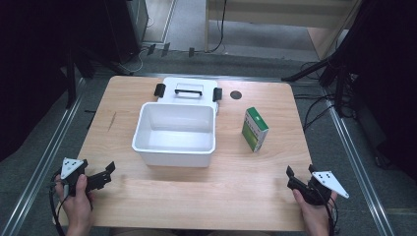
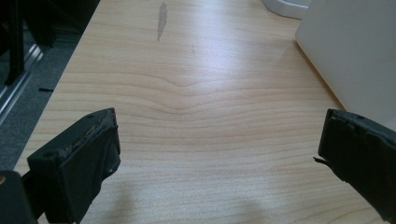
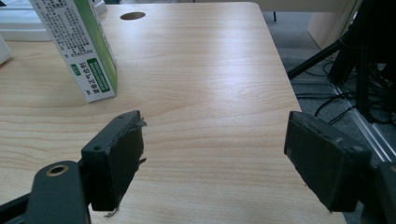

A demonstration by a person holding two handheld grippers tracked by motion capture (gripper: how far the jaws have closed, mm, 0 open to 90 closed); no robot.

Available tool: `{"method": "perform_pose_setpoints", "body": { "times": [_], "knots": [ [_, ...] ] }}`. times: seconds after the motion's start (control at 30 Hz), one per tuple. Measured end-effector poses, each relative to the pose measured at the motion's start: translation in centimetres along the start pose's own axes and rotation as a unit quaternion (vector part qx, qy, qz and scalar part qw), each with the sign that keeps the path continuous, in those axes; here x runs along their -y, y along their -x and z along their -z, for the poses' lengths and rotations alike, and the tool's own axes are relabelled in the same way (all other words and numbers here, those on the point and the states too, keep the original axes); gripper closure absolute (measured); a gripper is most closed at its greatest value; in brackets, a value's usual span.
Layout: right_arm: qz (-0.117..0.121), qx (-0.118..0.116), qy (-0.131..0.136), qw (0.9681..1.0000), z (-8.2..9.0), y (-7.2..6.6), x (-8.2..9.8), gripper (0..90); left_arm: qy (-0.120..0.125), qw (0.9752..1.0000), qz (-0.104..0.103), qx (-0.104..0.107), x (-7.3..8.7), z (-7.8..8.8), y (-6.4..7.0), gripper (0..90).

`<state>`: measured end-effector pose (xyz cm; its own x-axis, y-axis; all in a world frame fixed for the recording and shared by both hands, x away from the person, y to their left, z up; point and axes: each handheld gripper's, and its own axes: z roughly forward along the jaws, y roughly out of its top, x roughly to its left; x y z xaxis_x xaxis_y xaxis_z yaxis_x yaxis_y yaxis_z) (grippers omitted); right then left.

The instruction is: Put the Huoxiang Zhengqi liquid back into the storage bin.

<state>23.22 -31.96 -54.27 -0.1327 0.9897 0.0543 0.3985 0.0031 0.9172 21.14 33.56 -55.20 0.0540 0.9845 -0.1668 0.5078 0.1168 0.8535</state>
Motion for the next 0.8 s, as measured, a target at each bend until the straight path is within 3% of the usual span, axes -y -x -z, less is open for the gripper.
{"method": "perform_pose_setpoints", "body": {
  "times": [0.2,0.27,0.5,0.63,0.8],
  "knots": [
    [-0.002,-0.002,-0.004,1.0,0.0,0.0,0.0,19.6,0.007,0.9999,0.008,0.002,0.1,0.1,-0.1,0.0],
    [0.004,0.002,-0.006,1.0,0.0,-0.1,0.0,19.8,0.021,0.9997,0.011,-0.003,0.2,0.3,-0.2,0.0],
    [0.007,0.001,-0.017,0.9998,0.0,-0.2,-0.2,21.0,0.027,0.9996,-0.004,-0.01,0.2,0.4,0.1,0.0],
    [0.027,0.015,-0.043,0.9986,-0.3,-0.7,-0.5,22.2,0.023,0.9997,-0.004,-0.011,0.2,0.4,0.1,0.0],
    [0.057,0.003,-0.073,0.9958,-0.6,-1.8,-1.2,21.6,0.021,0.9997,-0.004,-0.013,0.2,0.4,0.1,0.0]
  ]
}}
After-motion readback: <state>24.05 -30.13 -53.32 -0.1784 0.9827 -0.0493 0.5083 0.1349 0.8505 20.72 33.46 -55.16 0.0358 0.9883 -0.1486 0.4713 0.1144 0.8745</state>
